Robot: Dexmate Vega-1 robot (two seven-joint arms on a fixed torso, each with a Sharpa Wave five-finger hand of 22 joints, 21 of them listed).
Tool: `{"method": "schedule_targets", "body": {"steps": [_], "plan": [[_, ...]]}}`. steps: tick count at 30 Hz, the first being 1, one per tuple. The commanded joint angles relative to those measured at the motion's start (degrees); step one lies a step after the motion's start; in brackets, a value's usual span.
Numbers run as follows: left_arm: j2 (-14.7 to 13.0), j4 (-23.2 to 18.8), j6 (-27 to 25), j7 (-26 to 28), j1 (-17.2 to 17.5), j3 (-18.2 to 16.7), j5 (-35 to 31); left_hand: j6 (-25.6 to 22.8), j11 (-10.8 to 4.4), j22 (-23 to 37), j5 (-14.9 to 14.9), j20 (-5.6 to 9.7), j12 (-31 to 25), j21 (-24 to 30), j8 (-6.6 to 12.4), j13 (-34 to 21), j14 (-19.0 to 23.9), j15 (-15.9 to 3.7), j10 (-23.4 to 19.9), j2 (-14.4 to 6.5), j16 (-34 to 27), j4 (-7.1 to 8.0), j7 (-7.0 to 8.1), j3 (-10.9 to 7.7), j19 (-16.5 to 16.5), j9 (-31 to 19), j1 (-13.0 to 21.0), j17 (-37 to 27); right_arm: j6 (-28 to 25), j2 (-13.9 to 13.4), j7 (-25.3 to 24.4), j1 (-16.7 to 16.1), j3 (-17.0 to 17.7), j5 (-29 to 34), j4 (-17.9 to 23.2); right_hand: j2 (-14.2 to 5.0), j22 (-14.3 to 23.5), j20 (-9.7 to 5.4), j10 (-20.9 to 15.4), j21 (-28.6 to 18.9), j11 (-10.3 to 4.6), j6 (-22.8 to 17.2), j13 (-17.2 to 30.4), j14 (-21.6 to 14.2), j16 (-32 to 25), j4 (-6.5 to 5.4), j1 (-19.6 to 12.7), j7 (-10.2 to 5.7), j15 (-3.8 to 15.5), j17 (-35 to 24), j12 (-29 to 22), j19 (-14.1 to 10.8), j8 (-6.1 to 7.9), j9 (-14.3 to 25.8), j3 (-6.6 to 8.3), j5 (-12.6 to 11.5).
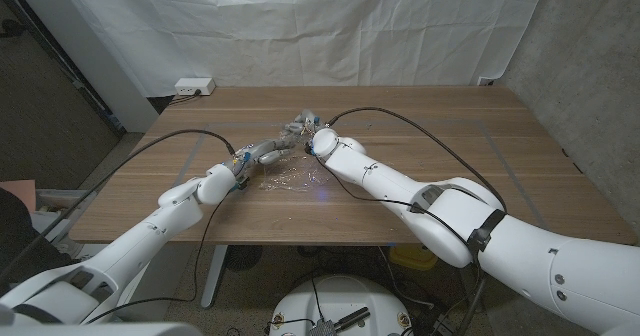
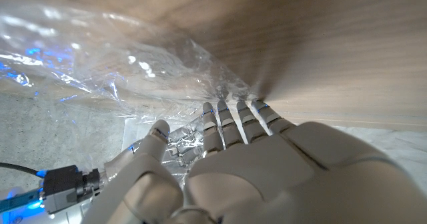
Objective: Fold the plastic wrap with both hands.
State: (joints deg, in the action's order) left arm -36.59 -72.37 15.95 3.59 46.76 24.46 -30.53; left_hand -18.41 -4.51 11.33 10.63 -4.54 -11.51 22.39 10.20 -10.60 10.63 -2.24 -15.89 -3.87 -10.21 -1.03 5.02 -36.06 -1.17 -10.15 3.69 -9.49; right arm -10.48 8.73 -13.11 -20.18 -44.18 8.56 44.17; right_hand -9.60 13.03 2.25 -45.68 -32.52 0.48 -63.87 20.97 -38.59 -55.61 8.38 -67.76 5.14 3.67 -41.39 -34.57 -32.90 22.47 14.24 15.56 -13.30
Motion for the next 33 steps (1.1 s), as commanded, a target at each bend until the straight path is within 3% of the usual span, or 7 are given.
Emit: {"method": "schedule_targets", "body": {"steps": [1,8,13,18,23,26,33], "plan": [[-0.81,-5.15,-0.3,5.39,3.4,-3.96,0.46,-0.8,-0.16,-0.12,0.27,-2.38,-0.11,-0.24,0.59,-0.19,0.67,0.76,-0.31,-0.27,-0.51,0.2,-0.08,0.06,-0.12,-0.02,-0.33,-0.34,1.34,0.02,-2.25,0.2,-1.21,2.72,-1.19,0.11,0.07,0.21,-0.53,-0.46,0.09,-0.31,0.04,-0.58,-0.16,-0.28,-0.61,0.01,5.75,-0.2,-0.29,0.02,-0.08,0.19,0.15,0.05],[-0.87,-7.61,-0.55,8.18,5.3,-6.35,0.26,-2.15,0.01,-0.01,0.19,-3.14,-0.61,-0.12,0.86,-0.27,3.71,2.62,-1.58,-0.46,-1.33,0.31,0.05,-0.01,-0.86,-0.1,-0.37,-0.49,1.05,-0.12,-2.95,-0.11,-1.41,3.54,-0.85,0.2,-0.06,0.23,-0.52,-0.72,-0.16,-0.52,0.01,-0.77,-0.04,-0.28,-0.64,-0.18,5.72,-0.29,-0.43,0.1,-0.1,0.16,0.32,0.04],[-0.8,-8.67,-0.17,9.57,6.37,-7.58,0.28,-1.99,0.09,0.01,0.18,-3.29,-0.56,-0.12,0.74,-0.29,4.25,2.69,-1.49,-0.5,-1.42,0.32,0.22,-0.03,-0.94,-0.11,-0.36,-0.51,1.63,-0.23,-3.81,-0.31,-1.34,3.92,-0.77,0.29,-0.14,0.15,-0.55,-0.84,0.03,-0.56,-0.08,-0.97,0.05,-0.26,-0.64,-0.1,5.75,-0.32,-0.48,0.27,-0.16,0.13,0.42,0.04],[-0.11,-8.7,2.35,15.08,7.49,-9.24,-0.54,-2.15,0.33,0.09,0.15,-3.2,-0.88,0.15,0.74,-0.32,5.57,2.33,-2.41,-0.59,-1.69,0.38,0.24,-0.08,-1.72,-0.12,-0.36,-0.57,1.04,-0.34,-2.43,-0.83,-0.73,3.1,0.32,0.29,-0.21,0.03,-0.63,-0.99,0.01,-0.61,-0.15,-0.89,0.08,-0.31,-0.58,-0.16,5.81,-0.51,-0.55,0.32,-0.25,0.03,0.48,0.05],[1.9,-5.49,8.41,22.03,7.32,-10.82,0.64,-2.66,0.38,0.23,0.08,-3.03,-1.5,0.64,0.82,-0.41,8.05,1.72,-4.41,-0.85,-2.22,0.63,-0.1,-0.19,-3.05,-0.16,-0.46,-0.7,2.29,-0.19,-3.24,-1.83,-1.09,3.34,0.62,0.32,-0.26,0.02,-0.54,-1.1,-0.07,-0.6,-0.11,-0.92,0.16,-0.32,-0.56,-0.09,5.93,-0.51,-0.61,0.4,-0.28,0.07,0.53,0.05],[3.84,-2.92,13.32,26.0,6.64,-11.86,2.41,-2.67,0.46,0.28,0.05,-3.03,-1.6,0.87,0.78,-0.44,9.16,1.57,-4.86,-0.97,-2.46,0.75,-0.13,-0.24,-3.62,-0.16,-0.49,-0.76,3.34,0.47,-4.3,-1.29,-1.92,4.18,-1.5,0.4,-0.3,0.01,-0.54,-1.21,-0.1,-0.57,-0.12,-1.05,0.23,-0.32,-0.53,-0.14,5.89,-0.46,-0.66,0.43,-0.29,0.13,0.55,0.07],[7.19,1.43,23.37,27.19,4.57,-13.41,7.35,-0.55,0.88,0.37,-0.02,-3.35,-1.14,0.87,0.05,-0.51,8.81,1.03,-4.14,-1.0,-1.93,0.83,0.48,-0.33,-3.63,-0.16,-0.47,-0.83,7.04,2.26,-6.65,0.28,-2.68,4.97,-6.58,0.42,-0.38,-0.06,-0.54,-1.39,-0.18,-0.64,-0.22,-0.95,0.25,-0.34,-0.5,-0.22,5.93,-0.62,-0.71,0.55,-0.38,0.05,0.59,0.08]]}}
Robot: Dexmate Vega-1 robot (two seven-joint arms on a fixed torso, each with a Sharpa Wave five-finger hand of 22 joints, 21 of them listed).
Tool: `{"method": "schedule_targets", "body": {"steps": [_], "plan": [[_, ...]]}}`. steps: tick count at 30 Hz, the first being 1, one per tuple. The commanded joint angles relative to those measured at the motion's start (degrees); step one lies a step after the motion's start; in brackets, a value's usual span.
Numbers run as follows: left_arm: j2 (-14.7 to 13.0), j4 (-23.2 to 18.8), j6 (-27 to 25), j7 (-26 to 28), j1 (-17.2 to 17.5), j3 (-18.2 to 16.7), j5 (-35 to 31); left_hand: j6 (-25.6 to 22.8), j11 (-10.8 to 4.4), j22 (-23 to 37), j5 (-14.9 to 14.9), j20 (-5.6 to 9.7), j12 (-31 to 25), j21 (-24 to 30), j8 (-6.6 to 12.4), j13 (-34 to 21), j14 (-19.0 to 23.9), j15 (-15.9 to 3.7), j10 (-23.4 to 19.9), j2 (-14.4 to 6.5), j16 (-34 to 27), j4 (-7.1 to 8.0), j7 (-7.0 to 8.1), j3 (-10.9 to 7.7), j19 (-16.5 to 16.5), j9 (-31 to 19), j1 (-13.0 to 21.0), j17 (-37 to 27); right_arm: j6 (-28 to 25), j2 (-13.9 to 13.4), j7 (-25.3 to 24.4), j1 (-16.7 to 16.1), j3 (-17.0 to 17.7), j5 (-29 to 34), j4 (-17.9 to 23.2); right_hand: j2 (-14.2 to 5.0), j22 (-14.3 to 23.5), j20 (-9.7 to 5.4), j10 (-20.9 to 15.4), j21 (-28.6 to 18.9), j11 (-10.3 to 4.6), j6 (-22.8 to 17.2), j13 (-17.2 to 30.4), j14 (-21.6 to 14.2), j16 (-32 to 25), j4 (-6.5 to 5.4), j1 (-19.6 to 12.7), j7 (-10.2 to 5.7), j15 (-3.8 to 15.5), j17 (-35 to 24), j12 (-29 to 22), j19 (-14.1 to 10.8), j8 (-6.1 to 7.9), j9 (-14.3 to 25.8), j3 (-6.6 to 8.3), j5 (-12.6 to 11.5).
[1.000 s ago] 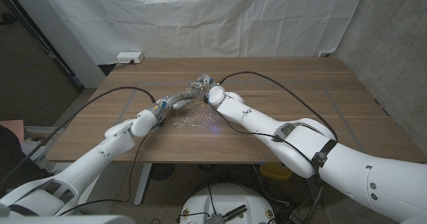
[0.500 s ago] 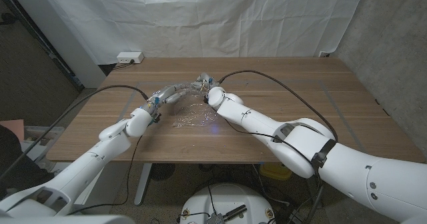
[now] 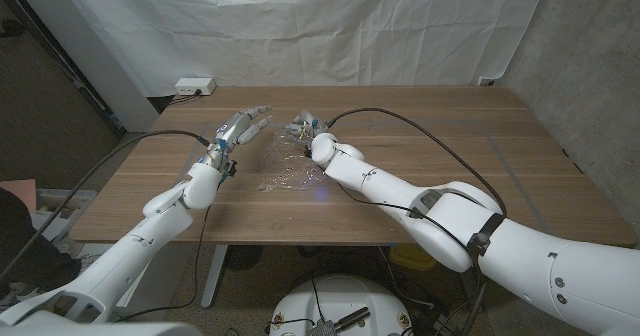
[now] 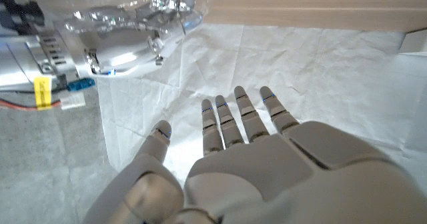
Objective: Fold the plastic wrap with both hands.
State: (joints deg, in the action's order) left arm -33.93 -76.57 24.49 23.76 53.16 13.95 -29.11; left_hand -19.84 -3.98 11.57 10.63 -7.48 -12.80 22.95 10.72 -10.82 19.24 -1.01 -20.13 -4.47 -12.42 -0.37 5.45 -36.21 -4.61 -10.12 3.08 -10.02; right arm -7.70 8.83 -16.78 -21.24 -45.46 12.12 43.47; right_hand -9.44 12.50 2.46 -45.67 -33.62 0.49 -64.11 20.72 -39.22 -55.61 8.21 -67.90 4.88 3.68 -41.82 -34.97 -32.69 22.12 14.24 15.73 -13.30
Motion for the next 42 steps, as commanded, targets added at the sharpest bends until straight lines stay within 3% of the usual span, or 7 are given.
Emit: {"method": "schedule_targets", "body": {"steps": [1,9,25,29,36,39,42], "plan": [[4.94,6.04,15.81,6.84,-2.1,-3.03,6.33,0.98,0.39,0.13,-0.03,-0.48,0.2,0.3,-0.49,-0.3,0.07,-0.17,0.18,-0.39,0.35,0.18,0.08,-0.17,-0.19,-0.19,0.14,-0.3,4.9,2.44,-3.94,1.64,-1.85,1.99,-6.84,0.25,0.13,-0.29,-0.49,-0.33,-0.16,-0.45,0.03,-0.34,0.2,-0.21,-0.31,0.02,5.89,-0.22,-0.3,0.38,-0.05,0.02,0.39,0.09],[7.91,8.03,22.44,6.78,-3.14,-4.88,7.41,1.29,0.43,0.17,-0.08,-0.61,0.36,0.24,-0.43,-0.33,-0.47,-0.67,0.42,-0.25,0.74,0.17,-0.07,-0.16,-0.04,-0.19,0.13,-0.32,10.78,7.97,-10.9,7.02,-7.59,5.26,-21.54,0.29,0.05,-0.32,-0.49,-0.54,-0.66,-0.4,-0.04,-0.49,0.2,-0.34,-0.12,-0.26,6.1,-0.22,-0.39,0.54,-0.24,-0.12,0.34,0.12],[11.12,6.29,26.33,5.85,-1.35,-9.8,5.18,1.28,0.81,0.21,-0.16,-0.59,0.54,0.04,-0.26,-0.36,-1.23,-0.92,0.65,0.1,1.2,0.05,-0.17,-0.08,0.39,-0.18,0.15,-0.3,3.87,8.15,-11.22,11.02,-25.78,4.96,-22.55,0.93,-0.17,-0.33,-0.13,-0.96,-1.79,-0.43,-0.52,-1.12,1.96,-0.65,0.85,-1.47,6.78,0.32,-0.23,1.24,-0.85,-0.76,0.69,-0.06],[11.57,6.54,26.43,4.96,-1.38,-10.3,5.18,1.27,0.64,0.22,-0.18,-0.58,0.56,0.0,-0.22,-0.36,-1.37,-0.95,0.67,0.16,1.28,0.02,-0.3,-0.08,0.47,-0.18,0.17,-0.29,3.58,7.9,-8.75,11.87,-26.99,4.57,-22.54,0.68,-0.37,-0.54,3.03,-1.14,-2.04,3.58,-1.24,0.54,3.14,-1.05,1.74,-2.61,6.49,-0.16,1.37,2.37,-3.15,-1.37,0.97,-0.08],[12.14,7.38,26.86,4.16,-1.69,-10.78,4.95,1.32,0.6,0.24,-0.19,-0.59,0.67,-0.11,-0.2,-0.37,-1.67,-1.04,0.88,0.24,1.43,-0.04,-0.23,-0.08,0.74,-0.17,0.2,-0.27,2.41,7.68,-3.23,13.43,-27.42,3.4,-22.54,-2.01,-0.87,-0.4,11.81,-1.18,-0.97,15.44,-3.22,5.72,7.17,-4.9,6.45,-4.79,5.42,1.6,6.75,5.9,-9.9,-2.39,2.63,0.75],[12.34,7.52,27.37,4.47,-1.68,-11.1,4.44,1.35,0.67,0.24,-0.19,-0.53,0.71,-0.13,-0.2,-0.38,-1.71,-1.04,0.96,0.26,1.45,-0.05,-0.16,-0.08,0.78,-0.17,0.21,-0.27,2.08,7.57,-3.96,13.45,-27.66,3.99,-22.46,-2.2,-1.02,0.01,14.53,-1.15,-0.16,18.27,-3.97,6.99,8.74,-7.83,9.46,-4.51,4.68,3.14,8.81,7.21,-11.19,-2.54,3.56,1.34],[12.57,7.62,27.9,4.87,-1.67,-11.55,4.17,1.46,0.69,0.25,-0.2,-0.57,0.79,-0.16,-0.22,-0.38,-1.93,-1.13,1.14,0.27,1.54,-0.08,-0.16,-0.09,0.83,-0.17,0.23,-0.26,3.46,7.05,-3.11,13.35,-26.55,3.7,-22.32,-0.84,-1.16,0.61,15.23,-1.22,1.01,19.69,-4.45,7.82,9.22,-10.13,13.38,-4.0,3.72,3.76,9.83,7.66,-11.46,-2.63,2.27,2.09]]}}
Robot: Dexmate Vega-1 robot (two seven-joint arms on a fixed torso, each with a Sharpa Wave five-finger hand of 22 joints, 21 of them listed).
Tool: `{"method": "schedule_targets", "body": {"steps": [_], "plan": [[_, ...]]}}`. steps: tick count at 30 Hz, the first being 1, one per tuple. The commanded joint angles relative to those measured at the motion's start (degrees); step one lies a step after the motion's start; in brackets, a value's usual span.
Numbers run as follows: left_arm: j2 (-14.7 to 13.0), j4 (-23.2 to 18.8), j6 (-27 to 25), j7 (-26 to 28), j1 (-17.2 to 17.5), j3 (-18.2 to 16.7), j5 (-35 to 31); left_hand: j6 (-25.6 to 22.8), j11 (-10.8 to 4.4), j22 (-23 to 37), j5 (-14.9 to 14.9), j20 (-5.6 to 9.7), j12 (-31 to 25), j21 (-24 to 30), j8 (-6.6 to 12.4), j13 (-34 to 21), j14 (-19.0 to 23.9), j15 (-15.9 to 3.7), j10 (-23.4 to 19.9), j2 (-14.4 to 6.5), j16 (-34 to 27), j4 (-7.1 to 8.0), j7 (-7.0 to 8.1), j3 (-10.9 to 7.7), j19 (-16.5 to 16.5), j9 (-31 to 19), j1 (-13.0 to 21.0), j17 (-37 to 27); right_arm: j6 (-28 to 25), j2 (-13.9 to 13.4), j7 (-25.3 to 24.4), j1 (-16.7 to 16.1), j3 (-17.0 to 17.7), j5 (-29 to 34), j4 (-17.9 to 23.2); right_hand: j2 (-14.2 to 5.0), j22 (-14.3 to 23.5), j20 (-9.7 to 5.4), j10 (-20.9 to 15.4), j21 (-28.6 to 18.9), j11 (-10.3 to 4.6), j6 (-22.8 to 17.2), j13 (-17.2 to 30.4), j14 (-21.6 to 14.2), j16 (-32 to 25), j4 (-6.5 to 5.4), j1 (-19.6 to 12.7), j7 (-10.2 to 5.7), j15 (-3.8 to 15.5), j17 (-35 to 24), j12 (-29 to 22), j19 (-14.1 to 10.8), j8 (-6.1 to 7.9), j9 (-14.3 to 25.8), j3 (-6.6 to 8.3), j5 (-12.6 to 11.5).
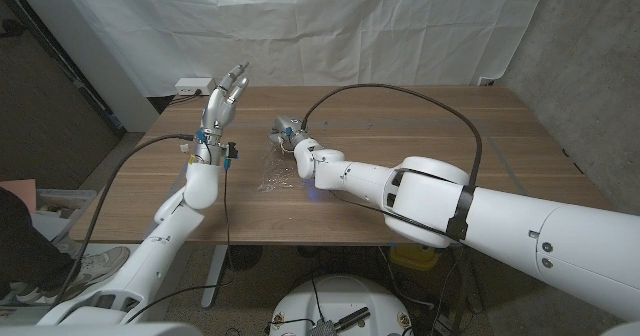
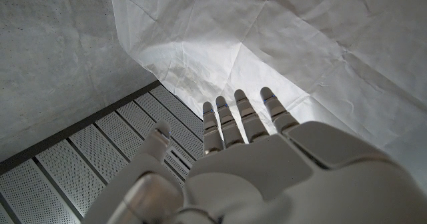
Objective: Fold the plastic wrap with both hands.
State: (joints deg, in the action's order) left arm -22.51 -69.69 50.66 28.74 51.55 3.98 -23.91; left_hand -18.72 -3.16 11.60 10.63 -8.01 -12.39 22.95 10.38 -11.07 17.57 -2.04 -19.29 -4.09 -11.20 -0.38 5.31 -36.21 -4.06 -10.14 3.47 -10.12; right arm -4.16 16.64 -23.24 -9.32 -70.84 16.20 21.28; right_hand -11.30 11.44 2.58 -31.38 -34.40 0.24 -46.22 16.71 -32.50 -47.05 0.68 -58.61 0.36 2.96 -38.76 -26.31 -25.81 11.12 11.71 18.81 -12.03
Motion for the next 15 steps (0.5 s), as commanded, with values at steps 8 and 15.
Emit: {"method": "schedule_targets", "body": {"steps": [8,15], "plan": [[1.85,1.48,3.27,1.14,-0.26,-2.5,-2.02,0.71,-0.12,0.24,-0.19,0.07,0.58,-0.16,0.04,-0.14,-0.45,-0.32,0.8,-0.16,0.41,-0.17,0.13,-0.2,0.24,-0.15,-0.03,-0.13,2.47,-1.74,11.13,2.23,1.37,-0.64,-0.12,2.73,-0.25,3.62,2.23,1.28,5.7,5.56,-1.67,4.12,1.22,-11.04,27.24,3.37,0.05,1.79,4.33,5.88,-0.51,-0.17,-9.65,0.9],[2.22,2.28,4.75,1.61,-0.59,-2.97,-2.53,0.98,-0.34,0.24,-0.18,0.18,0.7,-0.16,0.0,-0.14,-0.57,-0.41,1.15,-0.25,0.45,-0.28,0.28,-0.32,0.18,-0.15,0.13,-0.1,3.62,-2.06,13.97,2.86,0.3,0.96,-0.2,3.68,-0.04,5.32,3.24,2.8,8.09,5.23,-1.25,5.91,1.4,-11.21,37.76,4.4,-2.37,1.14,5.18,9.53,0.07,-0.07,-14.0,0.17]]}}
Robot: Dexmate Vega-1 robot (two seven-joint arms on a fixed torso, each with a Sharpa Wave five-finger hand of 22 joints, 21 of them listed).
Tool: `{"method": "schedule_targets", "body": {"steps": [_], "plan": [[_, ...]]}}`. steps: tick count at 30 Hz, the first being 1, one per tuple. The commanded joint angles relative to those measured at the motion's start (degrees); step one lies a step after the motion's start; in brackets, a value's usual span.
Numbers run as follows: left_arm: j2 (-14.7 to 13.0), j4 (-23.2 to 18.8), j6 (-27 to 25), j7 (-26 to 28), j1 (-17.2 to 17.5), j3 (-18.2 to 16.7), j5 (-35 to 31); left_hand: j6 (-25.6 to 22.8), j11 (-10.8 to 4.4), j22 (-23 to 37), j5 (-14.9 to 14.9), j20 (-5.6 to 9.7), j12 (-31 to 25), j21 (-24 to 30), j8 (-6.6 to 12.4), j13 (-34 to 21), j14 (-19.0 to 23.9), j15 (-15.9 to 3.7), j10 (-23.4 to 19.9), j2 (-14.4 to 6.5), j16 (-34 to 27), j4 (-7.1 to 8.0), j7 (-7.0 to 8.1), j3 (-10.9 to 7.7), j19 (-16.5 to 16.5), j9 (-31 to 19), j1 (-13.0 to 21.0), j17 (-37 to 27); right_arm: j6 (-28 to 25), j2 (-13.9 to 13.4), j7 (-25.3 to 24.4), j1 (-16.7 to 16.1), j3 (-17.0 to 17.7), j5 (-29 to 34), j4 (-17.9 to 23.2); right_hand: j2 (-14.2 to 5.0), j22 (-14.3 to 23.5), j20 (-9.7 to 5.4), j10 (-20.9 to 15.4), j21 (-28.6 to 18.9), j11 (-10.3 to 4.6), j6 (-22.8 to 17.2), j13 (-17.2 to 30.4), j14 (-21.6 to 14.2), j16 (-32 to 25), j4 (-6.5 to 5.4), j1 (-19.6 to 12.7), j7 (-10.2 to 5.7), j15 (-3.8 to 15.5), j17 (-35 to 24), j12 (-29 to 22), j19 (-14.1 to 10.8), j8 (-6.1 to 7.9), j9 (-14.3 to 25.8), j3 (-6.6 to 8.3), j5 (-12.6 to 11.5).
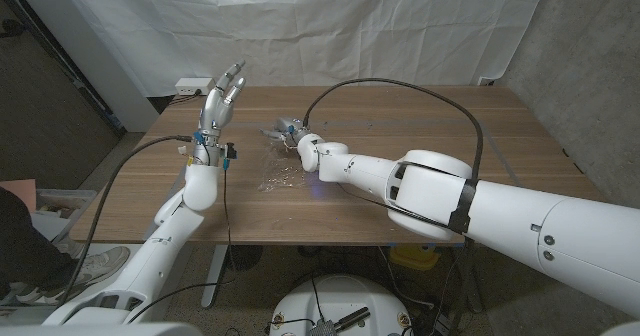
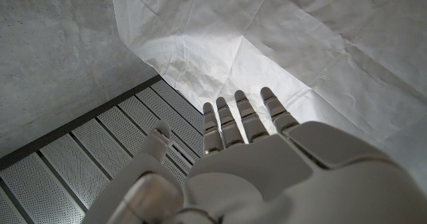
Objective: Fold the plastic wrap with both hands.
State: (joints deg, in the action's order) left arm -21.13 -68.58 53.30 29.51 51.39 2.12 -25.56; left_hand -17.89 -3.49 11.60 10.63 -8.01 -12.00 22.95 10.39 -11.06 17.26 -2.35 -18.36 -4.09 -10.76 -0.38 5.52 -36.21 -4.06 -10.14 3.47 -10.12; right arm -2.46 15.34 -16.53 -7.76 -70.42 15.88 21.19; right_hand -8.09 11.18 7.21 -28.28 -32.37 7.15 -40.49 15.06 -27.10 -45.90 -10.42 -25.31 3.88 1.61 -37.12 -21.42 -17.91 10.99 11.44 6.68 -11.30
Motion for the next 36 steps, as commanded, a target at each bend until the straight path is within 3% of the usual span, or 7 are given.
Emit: {"method": "schedule_targets", "body": {"steps": [1,10,15,18,22,31,36], "plan": [[0.89,1.19,2.2,0.83,-0.42,-1.2,-0.91,0.17,-0.04,0.25,-0.18,0.14,0.31,-0.17,-0.01,-0.15,-0.26,-0.11,0.22,-0.26,0.0,-0.28,0.05,-0.33,0.23,-0.15,0.15,-0.1,1.66,-0.67,7.64,1.46,-0.67,1.74,-0.12,0.51,0.25,0.96,0.51,0.92,1.43,-0.45,0.44,1.06,0.44,-0.14,5.5,0.93,-1.33,-0.52,0.48,2.01,0.2,0.2,-2.29,-0.67],[1.05,1.43,2.9,0.22,-0.52,-1.73,-1.02,0.33,-0.06,0.26,-0.2,0.21,0.37,-0.22,0.01,-0.16,-0.3,-0.14,0.44,-0.26,0.01,-0.4,0.16,-0.41,0.31,-0.15,0.26,-0.08,-1.16,-0.39,11.43,3.03,-4.02,0.83,0.42,0.81,0.61,1.55,4.45,3.02,1.06,-3.86,0.92,5.32,2.05,-0.24,17.43,-2.67,-3.58,-0.33,2.6,7.24,1.18,0.18,-6.94,-2.21],[1.16,1.8,2.95,-0.21,-0.66,-1.86,-0.92,0.35,-0.07,0.26,-0.21,0.18,0.3,-0.25,0.04,-0.16,-0.33,-0.05,0.33,-0.23,0.01,-0.47,0.14,-0.43,0.37,-0.15,0.31,-0.07,4.85,-5.12,0.24,-0.8,0.3,3.86,6.24,2.19,0.44,1.78,3.23,2.8,0.85,-5.36,1.0,4.09,2.18,0.91,19.0,-1.97,-2.58,0.79,2.33,6.1,1.53,0.14,-8.08,-2.77],[1.17,2.22,2.89,-0.49,-0.83,-1.79,-0.88,0.28,-0.04,0.26,-0.22,0.17,0.3,-0.27,0.09,-0.16,-0.31,-0.06,0.36,-0.21,0.0,-0.5,0.08,-0.44,0.39,-0.15,0.33,-0.07,2.26,-9.29,0.7,-3.7,4.36,4.8,15.35,-1.08,-0.05,1.6,-0.07,2.58,-0.24,-5.97,1.09,1.25,1.38,6.52,9.83,-1.51,-0.85,2.9,1.58,3.54,1.63,0.26,-2.45,-4.61],[1.18,3.18,3.05,-1.09,-1.36,-1.45,-0.38,0.29,0.06,0.27,-0.23,0.12,0.32,-0.31,0.11,-0.17,-0.32,-0.04,0.43,-0.18,0.0,-0.52,0.05,-0.44,0.47,-0.15,0.33,-0.07,1.01,-11.98,1.46,-6.34,8.16,5.92,21.74,-1.47,-0.22,1.86,-1.84,2.61,-1.96,-7.19,1.31,-0.48,1.96,15.38,-2.97,-2.12,-0.18,5.92,1.61,1.52,1.98,0.4,6.25,-3.5],[1.12,5.04,3.07,-1.42,-2.71,-0.63,-0.36,0.28,-0.04,0.28,-0.25,0.14,0.28,-0.35,0.15,-0.17,-0.43,0.01,0.4,-0.13,0.01,-0.55,0.02,-0.43,0.56,-0.15,0.31,-0.08,-2.03,-15.37,4.67,-10.52,13.55,7.73,32.87,-0.56,-0.39,2.76,-1.56,2.79,-4.18,-5.02,1.49,-0.69,5.66,20.55,-10.95,-4.35,0.81,9.62,2.26,0.36,1.08,0.43,13.59,-1.04],[1.05,5.54,3.47,-0.87,-3.04,-0.44,-0.58,0.19,-0.11,0.29,-0.26,0.09,0.27,-0.4,0.2,-0.17,-0.46,0.04,0.4,-0.14,0.01,-0.55,0.03,-0.44,0.66,-0.15,0.3,-0.09,-1.92,-15.58,9.83,-9.77,14.1,8.06,32.66,3.82,-0.42,4.01,2.67,4.44,-4.46,0.24,1.77,2.62,9.18,18.85,-8.51,-5.66,0.07,11.01,4.09,2.92,0.03,0.64,13.0,0.64]]}}
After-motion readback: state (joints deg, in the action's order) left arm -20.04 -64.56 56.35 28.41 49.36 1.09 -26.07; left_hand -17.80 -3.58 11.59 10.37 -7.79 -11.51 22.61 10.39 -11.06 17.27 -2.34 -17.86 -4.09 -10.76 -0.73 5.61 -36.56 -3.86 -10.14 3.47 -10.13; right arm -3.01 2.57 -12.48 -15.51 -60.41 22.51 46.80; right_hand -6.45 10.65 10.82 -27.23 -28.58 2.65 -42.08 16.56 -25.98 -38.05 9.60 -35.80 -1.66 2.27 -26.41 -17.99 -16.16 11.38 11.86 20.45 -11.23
